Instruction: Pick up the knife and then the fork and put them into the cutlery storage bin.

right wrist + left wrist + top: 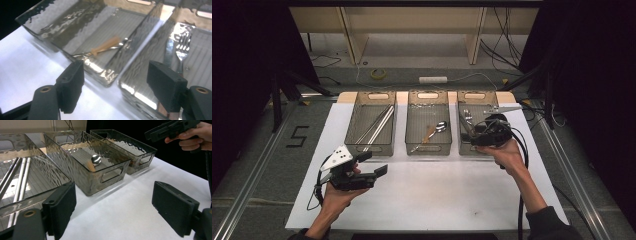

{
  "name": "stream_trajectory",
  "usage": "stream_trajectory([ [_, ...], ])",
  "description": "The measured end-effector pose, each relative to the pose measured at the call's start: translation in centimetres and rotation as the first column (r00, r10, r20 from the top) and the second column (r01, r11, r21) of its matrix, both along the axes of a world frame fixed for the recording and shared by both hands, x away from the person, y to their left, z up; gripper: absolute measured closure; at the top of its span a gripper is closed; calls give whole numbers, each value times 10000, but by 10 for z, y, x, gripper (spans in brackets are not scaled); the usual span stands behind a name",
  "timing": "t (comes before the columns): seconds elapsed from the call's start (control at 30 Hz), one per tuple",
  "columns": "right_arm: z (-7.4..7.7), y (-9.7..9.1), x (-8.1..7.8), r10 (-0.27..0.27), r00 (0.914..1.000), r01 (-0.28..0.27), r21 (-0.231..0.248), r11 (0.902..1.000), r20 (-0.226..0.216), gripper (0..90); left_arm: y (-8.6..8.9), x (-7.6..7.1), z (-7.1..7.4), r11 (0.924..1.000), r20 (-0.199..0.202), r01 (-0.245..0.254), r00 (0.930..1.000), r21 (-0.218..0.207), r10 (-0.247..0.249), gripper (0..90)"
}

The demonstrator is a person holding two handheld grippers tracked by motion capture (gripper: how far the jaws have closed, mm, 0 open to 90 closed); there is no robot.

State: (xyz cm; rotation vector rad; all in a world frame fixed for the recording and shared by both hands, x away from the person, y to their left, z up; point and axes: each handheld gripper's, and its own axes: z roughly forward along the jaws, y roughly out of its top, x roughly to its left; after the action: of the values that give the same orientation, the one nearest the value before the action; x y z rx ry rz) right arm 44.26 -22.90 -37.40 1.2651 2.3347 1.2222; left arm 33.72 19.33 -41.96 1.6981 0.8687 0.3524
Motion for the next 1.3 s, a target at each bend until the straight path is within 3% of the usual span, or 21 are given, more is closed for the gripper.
stream_trajectory([
  [0.3,-2,10,-24,387,9982,-413,555,9976,459,298,0,0,0,10000,3,3,10000,2,-3,191],
  [0.7,-15,5,-59,807,9896,-956,1249,9876,1195,295,0,0,0,10000,-21,30,10000,5,-30,190],
  [1.3,-30,-7,-94,1005,9803,-1277,1575,9792,1699,287,0,-1,0,10000,-6,89,10000,-12,-89,190],
])
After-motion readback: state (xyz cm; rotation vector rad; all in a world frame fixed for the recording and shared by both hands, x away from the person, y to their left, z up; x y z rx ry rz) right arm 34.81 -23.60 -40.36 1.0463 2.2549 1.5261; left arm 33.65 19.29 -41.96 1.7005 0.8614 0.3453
